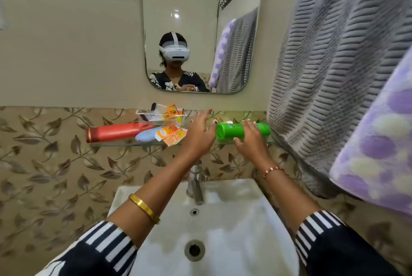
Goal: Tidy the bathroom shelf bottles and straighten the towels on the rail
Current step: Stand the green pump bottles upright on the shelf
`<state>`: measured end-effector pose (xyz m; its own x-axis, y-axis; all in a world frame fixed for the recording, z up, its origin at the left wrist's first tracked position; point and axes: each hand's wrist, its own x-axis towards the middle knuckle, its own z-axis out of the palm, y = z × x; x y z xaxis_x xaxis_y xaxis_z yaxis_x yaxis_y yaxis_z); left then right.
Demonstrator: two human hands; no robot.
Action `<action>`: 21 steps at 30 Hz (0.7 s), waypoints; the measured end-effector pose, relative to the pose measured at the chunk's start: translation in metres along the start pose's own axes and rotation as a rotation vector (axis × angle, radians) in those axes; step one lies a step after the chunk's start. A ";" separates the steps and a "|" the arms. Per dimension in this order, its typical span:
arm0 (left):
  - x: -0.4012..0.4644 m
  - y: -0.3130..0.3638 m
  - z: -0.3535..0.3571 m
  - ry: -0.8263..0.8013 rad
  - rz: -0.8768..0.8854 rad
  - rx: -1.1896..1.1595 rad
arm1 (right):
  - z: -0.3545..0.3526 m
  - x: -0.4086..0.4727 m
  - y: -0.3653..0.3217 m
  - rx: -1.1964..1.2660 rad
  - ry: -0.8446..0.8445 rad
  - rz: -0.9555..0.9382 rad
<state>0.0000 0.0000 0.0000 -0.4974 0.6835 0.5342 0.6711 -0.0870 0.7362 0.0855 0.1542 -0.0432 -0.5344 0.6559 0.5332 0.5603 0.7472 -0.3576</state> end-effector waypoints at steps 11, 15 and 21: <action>0.058 -0.030 0.038 -0.066 -0.029 -0.070 | 0.009 0.058 0.024 -0.150 -0.277 -0.089; 0.075 -0.032 0.040 -0.076 -0.048 -0.121 | 0.010 0.068 0.022 -0.227 -0.302 -0.164; 0.084 -0.023 0.043 -0.038 -0.099 -0.316 | 0.009 0.069 0.021 -0.333 -0.260 -0.265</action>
<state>-0.0338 0.0906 0.0101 -0.5267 0.7258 0.4425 0.4141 -0.2355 0.8792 0.0546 0.2162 -0.0205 -0.8019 0.4853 0.3485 0.5334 0.8443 0.0515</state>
